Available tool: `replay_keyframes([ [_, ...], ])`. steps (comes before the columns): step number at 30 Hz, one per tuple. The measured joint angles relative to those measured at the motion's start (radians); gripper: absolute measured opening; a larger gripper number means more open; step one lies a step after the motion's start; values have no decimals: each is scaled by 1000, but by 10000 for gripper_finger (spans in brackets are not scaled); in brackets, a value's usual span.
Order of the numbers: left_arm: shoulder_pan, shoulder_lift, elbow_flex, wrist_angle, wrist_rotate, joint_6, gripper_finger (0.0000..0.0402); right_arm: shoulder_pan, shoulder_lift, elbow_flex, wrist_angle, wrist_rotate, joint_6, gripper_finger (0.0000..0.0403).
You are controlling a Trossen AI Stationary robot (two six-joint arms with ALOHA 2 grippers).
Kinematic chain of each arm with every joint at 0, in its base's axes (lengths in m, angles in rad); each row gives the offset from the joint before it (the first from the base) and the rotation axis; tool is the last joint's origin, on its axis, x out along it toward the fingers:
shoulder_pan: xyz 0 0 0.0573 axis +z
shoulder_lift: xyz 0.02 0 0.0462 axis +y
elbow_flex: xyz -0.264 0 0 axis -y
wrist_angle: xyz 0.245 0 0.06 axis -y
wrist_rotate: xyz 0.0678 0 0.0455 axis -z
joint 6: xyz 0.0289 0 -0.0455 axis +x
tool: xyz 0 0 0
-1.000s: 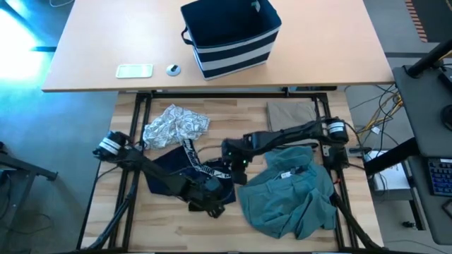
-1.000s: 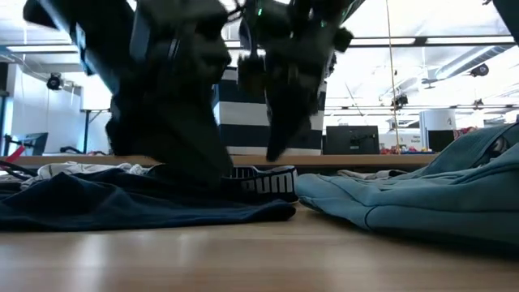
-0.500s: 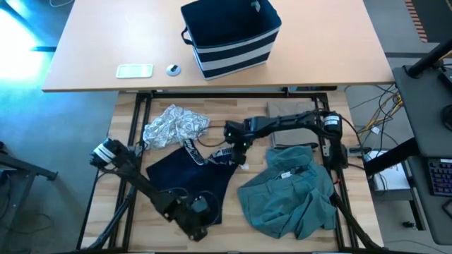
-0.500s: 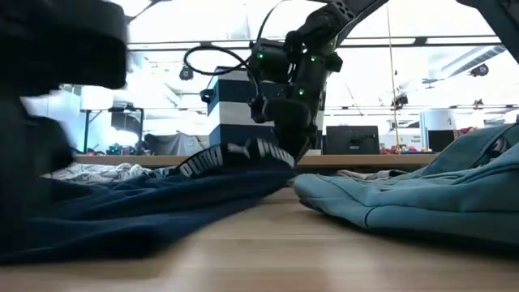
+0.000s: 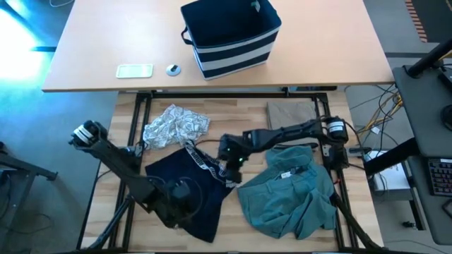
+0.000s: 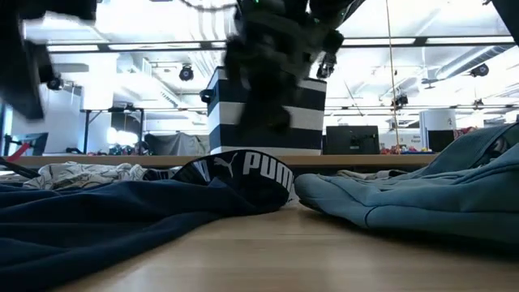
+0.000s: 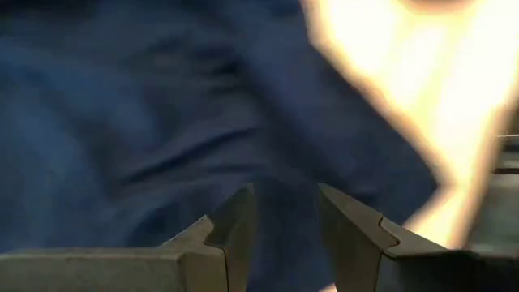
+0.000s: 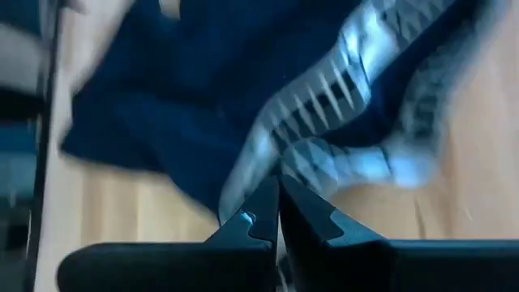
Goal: Fold Laundry from Bin
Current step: Fold the blue boxer
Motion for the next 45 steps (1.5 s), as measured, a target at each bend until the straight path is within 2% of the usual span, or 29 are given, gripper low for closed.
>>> replay_keyframes([
  [4, 9, -46, -108, -58, -7, -122, 115, 15, 41, 0, 222, 79, 113, 9],
  [7, 9, -46, -220, -36, 23, -235, 115, 13, 74, 0, 350, 6, 198, 9],
  [10, 9, -39, -306, -16, 88, -327, 115, 30, 107, 0, 380, -51, 228, 9],
  [14, 3, -61, -340, -6, 121, -392, 115, 38, 143, 0, 314, -43, 228, 9],
  [19, -10, -89, -305, -27, 184, -409, 115, 1, 122, 0, 19, 192, 185, 9],
  [22, -13, -97, -269, -73, 210, -435, 115, -35, 80, -1, -82, 238, 142, 9],
  [26, -4, -120, -218, -133, 164, -445, 115, -47, 14, -1, -77, 209, 146, 9],
  [31, 68, -199, -212, -190, 21, -449, 115, 9, -29, 0, -1, 37, 164, 9],
  [33, 118, -236, -244, -184, -49, -440, 115, 44, -30, -2, -15, 16, 166, 9],
  [37, 247, -270, -337, -88, -178, -331, 115, 98, 10, -24, -31, 17, 195, 9],
  [40, 347, -261, -430, 135, -213, -190, 115, 112, 56, -28, -33, 64, 216, 9],
  [43, 433, -215, -517, 381, -182, -66, 115, 104, 90, -28, -47, 243, 221, 9],
  [45, 482, -183, -542, 400, -136, -55, 115, 71, 96, -26, -85, 370, 248, 9],
])
